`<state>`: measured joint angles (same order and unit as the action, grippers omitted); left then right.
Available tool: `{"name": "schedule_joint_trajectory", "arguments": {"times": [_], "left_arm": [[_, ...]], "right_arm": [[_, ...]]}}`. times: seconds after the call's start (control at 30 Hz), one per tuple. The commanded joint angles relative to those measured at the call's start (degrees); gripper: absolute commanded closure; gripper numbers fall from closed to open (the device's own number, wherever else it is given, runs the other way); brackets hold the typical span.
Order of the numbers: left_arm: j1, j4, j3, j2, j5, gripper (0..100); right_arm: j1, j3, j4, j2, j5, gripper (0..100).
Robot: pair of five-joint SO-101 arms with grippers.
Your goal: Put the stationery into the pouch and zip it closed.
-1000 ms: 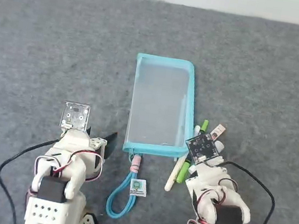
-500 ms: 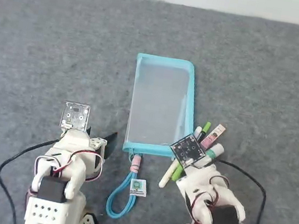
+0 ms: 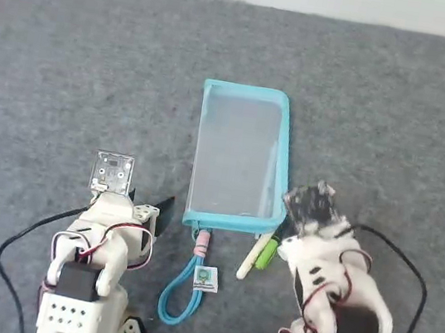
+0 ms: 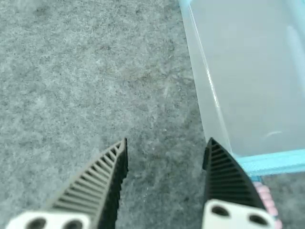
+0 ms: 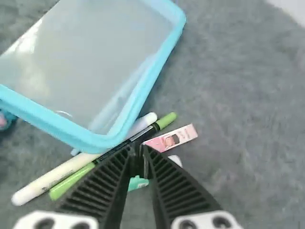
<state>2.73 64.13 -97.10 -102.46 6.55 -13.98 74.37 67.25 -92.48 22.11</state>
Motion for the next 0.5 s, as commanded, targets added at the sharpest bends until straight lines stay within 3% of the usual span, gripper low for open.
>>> {"name": "schedule_joint_trajectory", "arguments": {"times": [0.0, 0.27, 0.47], "left_arm": [[-0.4, 0.2, 0.4, 0.5, 0.8, 75], [-0.4, 0.2, 0.4, 0.5, 0.8, 75], [-0.4, 0.2, 0.4, 0.5, 0.8, 75]], "right_arm": [[-7.0, -16.4, -0.8, 24.9, -8.0, 99.1], [-34.6, -35.3, -0.7, 65.8, -24.0, 98.9], [-37.8, -41.1, -2.9, 78.0, -29.7, 98.8]]}}
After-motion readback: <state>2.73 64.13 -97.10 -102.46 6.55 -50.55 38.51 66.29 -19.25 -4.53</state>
